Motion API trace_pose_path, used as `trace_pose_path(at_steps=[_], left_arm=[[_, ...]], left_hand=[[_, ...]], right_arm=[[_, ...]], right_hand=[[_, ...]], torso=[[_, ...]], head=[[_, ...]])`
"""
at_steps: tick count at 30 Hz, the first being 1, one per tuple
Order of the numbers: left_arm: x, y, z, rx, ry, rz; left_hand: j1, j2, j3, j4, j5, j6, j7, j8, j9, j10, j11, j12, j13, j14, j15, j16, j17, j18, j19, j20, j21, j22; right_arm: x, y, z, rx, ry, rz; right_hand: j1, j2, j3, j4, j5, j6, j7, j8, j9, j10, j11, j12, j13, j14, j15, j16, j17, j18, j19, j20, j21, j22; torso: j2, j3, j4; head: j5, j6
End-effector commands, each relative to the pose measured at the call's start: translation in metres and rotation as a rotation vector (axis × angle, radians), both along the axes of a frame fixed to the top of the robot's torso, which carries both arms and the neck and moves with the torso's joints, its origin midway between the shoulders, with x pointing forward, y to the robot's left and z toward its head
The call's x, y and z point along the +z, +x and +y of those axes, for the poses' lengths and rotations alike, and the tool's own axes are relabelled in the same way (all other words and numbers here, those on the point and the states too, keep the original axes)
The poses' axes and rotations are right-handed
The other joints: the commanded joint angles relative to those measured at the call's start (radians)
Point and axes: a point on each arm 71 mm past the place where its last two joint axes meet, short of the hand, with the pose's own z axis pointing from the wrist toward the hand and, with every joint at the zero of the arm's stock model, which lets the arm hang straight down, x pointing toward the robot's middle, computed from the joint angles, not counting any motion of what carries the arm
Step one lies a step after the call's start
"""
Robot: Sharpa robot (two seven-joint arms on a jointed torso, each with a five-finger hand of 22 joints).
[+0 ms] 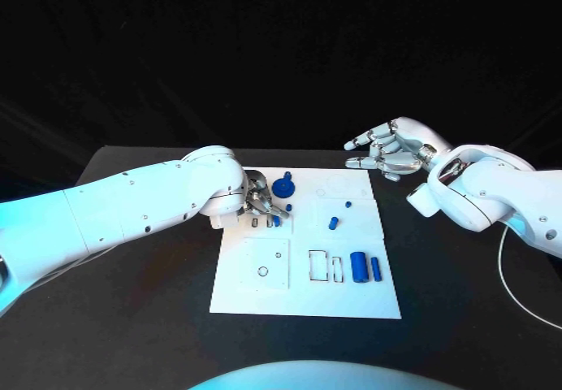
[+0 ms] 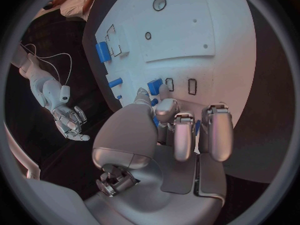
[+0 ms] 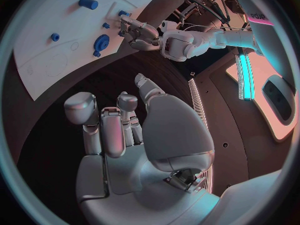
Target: Assemble the parts on the task board
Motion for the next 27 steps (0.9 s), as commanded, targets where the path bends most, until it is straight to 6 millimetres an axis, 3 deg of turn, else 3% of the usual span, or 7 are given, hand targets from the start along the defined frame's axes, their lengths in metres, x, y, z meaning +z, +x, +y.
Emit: trace_pose_path(at_steps=[1, 13, 19, 22, 27], left_arm=[[-0.0006, -0.0014, -0.0017, -0.019, 0.01, 0.012], [-0.002, -0.0015, -0.0006, -0.028, 0.016, 0.032], [-0.0019, -0.0013, -0.0006, -0.022, 0.007, 0.033], [-0.002, -0.0012, -0.0005, -0.017, 0.0, 0.035], [-0.002, -0.0012, -0.0001, -0.009, -0.013, 0.038]], left_hand=[[0.011, -0.003, -0.004, -0.005, 0.005, -0.008, 0.001, 0.005, 0.002, 0.007, -0.002, 0.003, 0.0, 0.104, -0.007, 0.002, 0.263, -0.017, 0.063, -0.007, 0.002, 0.144], [0.054, 0.003, 0.007, -0.019, 0.008, -0.013, 0.0, 0.009, 0.019, 0.005, -0.003, 0.001, -0.001, 0.104, -0.007, 0.002, 0.263, -0.017, 0.062, -0.007, 0.002, 0.146], [0.168, 0.038, 0.083, -0.076, 0.022, -0.029, -0.009, 0.0, 0.027, 0.0, -0.012, -0.003, -0.003, 0.104, -0.014, 0.002, 0.263, -0.017, 0.061, -0.012, -0.001, 0.145], [0.197, 0.039, 0.115, -0.088, 0.032, -0.033, -0.01, -0.007, 0.028, -0.003, -0.013, -0.007, -0.005, 0.104, -0.016, 0.002, 0.263, -0.017, 0.06, -0.015, -0.002, 0.144], [0.238, 0.025, 0.196, -0.098, 0.079, -0.04, -0.01, -0.025, 0.028, -0.009, -0.014, -0.017, -0.01, 0.104, -0.017, 0.002, 0.263, -0.016, 0.058, -0.017, -0.005, 0.142]], right_arm=[[-0.0012, -0.0003, 0.0015, 0.014, -0.008, 0.01], [-0.0019, -0.0018, 0.0043, 0.027, -0.002, 0.021], [-0.002, -0.0018, 0.0043, 0.027, -0.002, 0.021], [-0.002, -0.0018, 0.0039, 0.027, -0.002, 0.021], [-0.0021, -0.0018, 0.0036, 0.027, -0.002, 0.022]], right_hand=[[-0.007, 0.005, -0.006, 0.0, 0.003, 0.006, 0.002, 0.004, 0.001, 0.003, 0.0, 0.002, -0.001, 0.052, -0.007, 0.001, 0.005, 0.014, 0.002, -0.003, -0.002, -0.001], [-0.007, 0.005, -0.006, 0.0, 0.003, 0.006, 0.002, 0.004, 0.001, 0.003, 0.0, 0.002, -0.001, 0.052, -0.007, 0.001, 0.005, 0.014, 0.002, -0.003, -0.002, -0.001], [-0.008, 0.006, -0.007, 0.002, 0.004, 0.006, 0.002, 0.004, 0.001, 0.004, 0.0, 0.003, 0.0, 0.052, -0.007, 0.001, 0.005, 0.014, 0.002, -0.003, -0.002, -0.001], [-0.008, 0.006, -0.007, 0.002, 0.004, 0.006, 0.002, 0.004, 0.001, 0.004, 0.0, 0.003, 0.0, 0.052, -0.007, 0.001, 0.005, 0.014, 0.002, -0.003, -0.002, -0.001], [-0.008, 0.007, -0.007, 0.002, 0.004, 0.006, 0.002, 0.004, 0.001, 0.004, 0.0, 0.004, 0.001, 0.052, -0.007, 0.0, 0.005, 0.014, 0.002, -0.003, -0.002, -0.002]], torso=[[0.0, -0.0002, -0.0008], [0.001, 0.001, -0.0014], [0.001, 0.001, -0.0018], [0.001, 0.0013, -0.0017], [0.001, 0.0008, -0.0011]], head=[[0.001, -0.001], [-0.001, -0.003], [-0.003, -0.004], [-0.003, -0.003], [-0.004, -0.005]])
